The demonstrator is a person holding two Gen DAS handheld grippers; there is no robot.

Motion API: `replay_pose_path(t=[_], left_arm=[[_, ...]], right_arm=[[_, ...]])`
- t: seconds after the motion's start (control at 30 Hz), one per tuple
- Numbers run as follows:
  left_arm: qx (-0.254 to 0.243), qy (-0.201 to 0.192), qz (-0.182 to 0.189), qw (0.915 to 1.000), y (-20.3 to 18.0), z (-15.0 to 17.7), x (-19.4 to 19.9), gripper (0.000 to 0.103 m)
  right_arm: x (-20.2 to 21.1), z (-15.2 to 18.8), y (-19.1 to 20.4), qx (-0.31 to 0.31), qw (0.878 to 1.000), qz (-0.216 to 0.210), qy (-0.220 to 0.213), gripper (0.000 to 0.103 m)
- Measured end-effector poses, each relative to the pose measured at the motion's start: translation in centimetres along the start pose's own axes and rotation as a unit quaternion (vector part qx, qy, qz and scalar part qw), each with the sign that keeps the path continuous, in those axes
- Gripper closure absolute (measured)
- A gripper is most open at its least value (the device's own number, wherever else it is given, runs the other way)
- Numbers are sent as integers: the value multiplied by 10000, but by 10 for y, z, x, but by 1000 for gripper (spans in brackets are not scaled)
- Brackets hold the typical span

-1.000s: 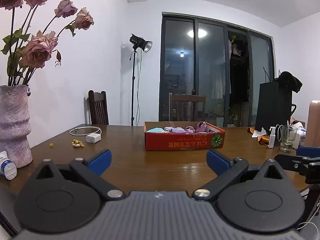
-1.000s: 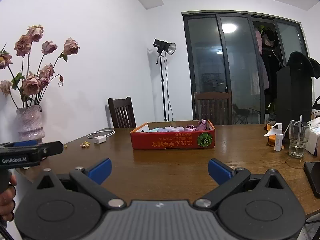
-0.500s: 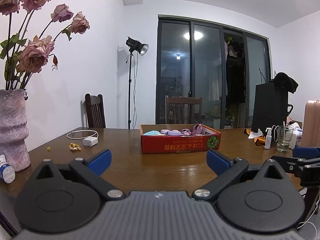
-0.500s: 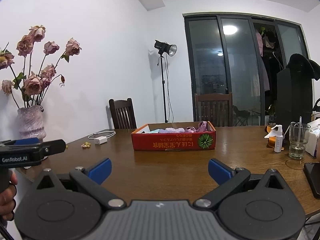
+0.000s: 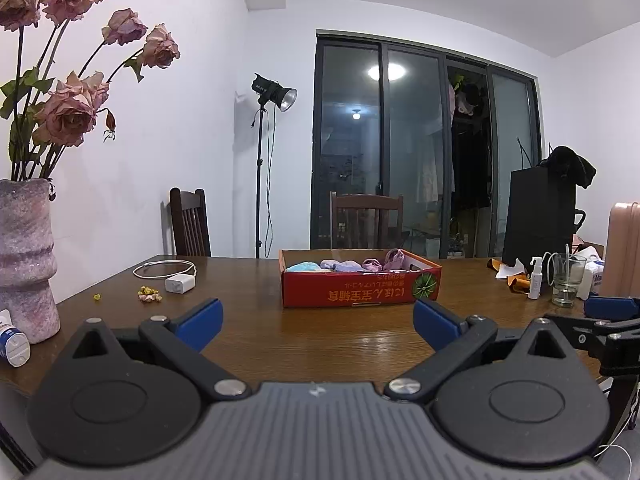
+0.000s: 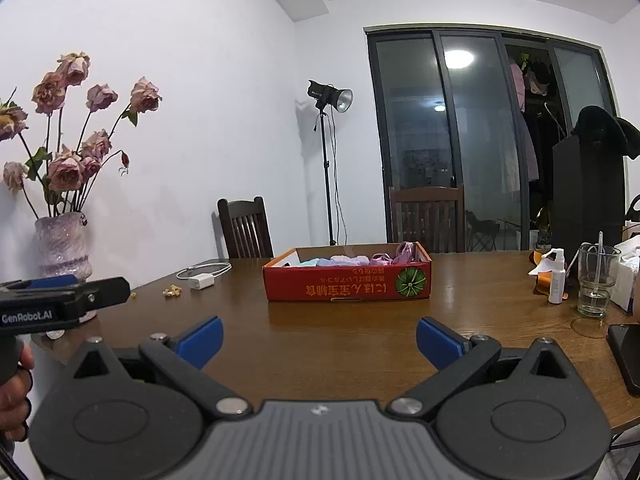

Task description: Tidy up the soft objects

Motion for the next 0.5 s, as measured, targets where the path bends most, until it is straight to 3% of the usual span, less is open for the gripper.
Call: replay_pose_path(t=[0.5], left_arm=[[-35,-9,20,10000,1,-1,0,0]], right_arm=[[0,-1,-2,-25,10000,7,12,0]])
Point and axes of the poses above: each gripper's, at about its wrist camera, not at the fingertips, and x roughly against the way its jaws point, y to its left, z to its underside, the point moved 3 cm from there along -x, roughly the way its jaws point, and after that the axes turned 6 degrees about x, right-handed, at the moved point
